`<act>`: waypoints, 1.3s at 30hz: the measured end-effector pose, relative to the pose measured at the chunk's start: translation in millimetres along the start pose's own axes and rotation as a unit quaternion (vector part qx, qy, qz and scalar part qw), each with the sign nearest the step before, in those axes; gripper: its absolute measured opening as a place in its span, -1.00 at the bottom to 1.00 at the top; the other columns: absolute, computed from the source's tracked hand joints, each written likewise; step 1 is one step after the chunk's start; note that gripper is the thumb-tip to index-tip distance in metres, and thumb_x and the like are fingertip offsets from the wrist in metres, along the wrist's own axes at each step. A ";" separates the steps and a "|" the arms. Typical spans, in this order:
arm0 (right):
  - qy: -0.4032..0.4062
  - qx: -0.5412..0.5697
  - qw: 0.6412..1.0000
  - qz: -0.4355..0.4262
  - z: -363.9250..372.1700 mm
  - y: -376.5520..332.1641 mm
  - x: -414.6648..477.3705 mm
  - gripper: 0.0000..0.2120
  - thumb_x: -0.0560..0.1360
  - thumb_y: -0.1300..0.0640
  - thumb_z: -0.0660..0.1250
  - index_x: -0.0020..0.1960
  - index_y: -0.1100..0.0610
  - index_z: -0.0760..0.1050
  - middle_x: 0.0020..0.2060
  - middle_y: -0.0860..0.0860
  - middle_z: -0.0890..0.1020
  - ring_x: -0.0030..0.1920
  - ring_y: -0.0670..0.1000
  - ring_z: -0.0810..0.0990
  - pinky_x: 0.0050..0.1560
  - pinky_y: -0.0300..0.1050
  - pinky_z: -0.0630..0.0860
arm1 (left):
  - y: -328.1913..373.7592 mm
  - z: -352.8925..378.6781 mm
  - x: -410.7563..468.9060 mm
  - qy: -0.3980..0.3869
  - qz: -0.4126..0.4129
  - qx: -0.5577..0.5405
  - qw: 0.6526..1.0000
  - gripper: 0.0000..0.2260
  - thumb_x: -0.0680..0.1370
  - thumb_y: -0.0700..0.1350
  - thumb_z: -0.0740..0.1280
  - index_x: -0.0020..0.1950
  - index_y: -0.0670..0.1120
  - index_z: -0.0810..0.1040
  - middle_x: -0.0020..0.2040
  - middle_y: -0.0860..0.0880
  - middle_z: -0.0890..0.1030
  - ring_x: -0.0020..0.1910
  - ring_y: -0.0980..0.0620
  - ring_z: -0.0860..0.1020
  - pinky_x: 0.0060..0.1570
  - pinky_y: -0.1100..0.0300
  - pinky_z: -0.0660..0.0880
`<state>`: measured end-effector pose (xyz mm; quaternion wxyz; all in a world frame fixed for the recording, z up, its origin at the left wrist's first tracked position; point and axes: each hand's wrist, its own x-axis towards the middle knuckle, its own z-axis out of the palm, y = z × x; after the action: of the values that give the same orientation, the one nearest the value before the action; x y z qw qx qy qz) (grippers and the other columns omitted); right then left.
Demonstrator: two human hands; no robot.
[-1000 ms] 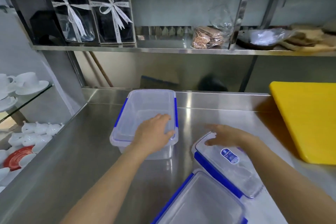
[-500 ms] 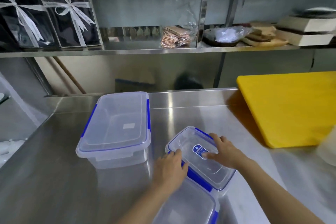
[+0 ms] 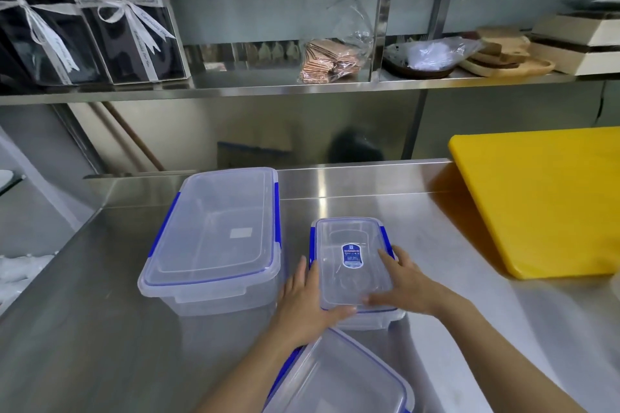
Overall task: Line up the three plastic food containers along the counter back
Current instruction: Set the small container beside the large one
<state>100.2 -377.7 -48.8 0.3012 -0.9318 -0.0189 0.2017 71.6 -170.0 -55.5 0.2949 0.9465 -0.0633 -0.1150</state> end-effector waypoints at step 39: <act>0.196 -0.257 0.946 -0.032 1.8 -29.2 21.7 -0.34 0.54 -0.24 -0.08 0.50 0.10 -0.13 0.54 0.05 0.01 0.52 0.07 0.02 0.47 0.03 0.09 | 18.4 -14.9 26.1 -0.009 0.088 0.177 0.980 -0.23 0.46 0.37 0.08 0.51 0.05 -0.15 0.56 0.01 -0.15 0.52 0.02 -0.17 0.46 0.05 -0.18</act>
<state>122.0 -349.4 -41.4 0.0555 -0.9976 -0.0408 -0.0064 99.7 -181.8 -37.7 0.1309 0.9733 -0.1685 -0.0844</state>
